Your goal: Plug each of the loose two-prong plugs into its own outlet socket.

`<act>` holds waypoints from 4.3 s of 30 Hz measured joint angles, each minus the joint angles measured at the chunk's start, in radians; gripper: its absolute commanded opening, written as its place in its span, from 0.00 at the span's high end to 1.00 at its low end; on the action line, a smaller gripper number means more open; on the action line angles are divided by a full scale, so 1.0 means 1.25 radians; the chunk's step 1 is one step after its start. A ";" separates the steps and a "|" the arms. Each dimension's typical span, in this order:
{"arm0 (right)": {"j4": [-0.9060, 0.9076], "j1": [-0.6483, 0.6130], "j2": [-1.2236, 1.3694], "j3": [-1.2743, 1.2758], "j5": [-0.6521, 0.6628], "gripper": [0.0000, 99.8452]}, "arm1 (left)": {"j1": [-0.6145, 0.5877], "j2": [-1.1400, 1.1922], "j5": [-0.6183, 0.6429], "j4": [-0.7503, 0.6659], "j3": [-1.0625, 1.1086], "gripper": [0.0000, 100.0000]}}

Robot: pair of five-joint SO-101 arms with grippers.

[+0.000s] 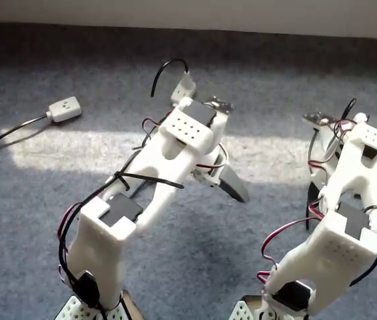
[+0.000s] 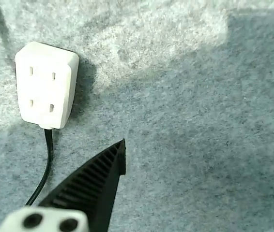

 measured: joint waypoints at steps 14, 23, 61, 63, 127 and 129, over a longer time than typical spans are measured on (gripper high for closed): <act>-0.036 0.061 -0.076 0.053 0.069 0.74 | -0.001 0.000 0.000 -0.001 0.000 0.41; -0.145 0.060 -0.074 0.063 0.069 0.74 | -0.001 0.000 0.000 0.000 0.002 0.41; -0.036 -0.583 -0.307 0.072 -0.302 0.97 | -0.589 -0.269 -0.027 0.011 0.063 0.41; -0.079 -0.708 -0.307 0.072 -0.368 0.97 | -0.695 -0.269 -0.058 0.014 0.063 0.41; 0.109 -0.331 0.065 -0.895 -0.511 0.74 | -0.657 -0.275 0.249 -0.230 0.597 0.41; 0.109 -0.312 0.083 -0.895 -0.473 0.74 | -0.657 -0.275 0.249 -0.249 0.613 0.41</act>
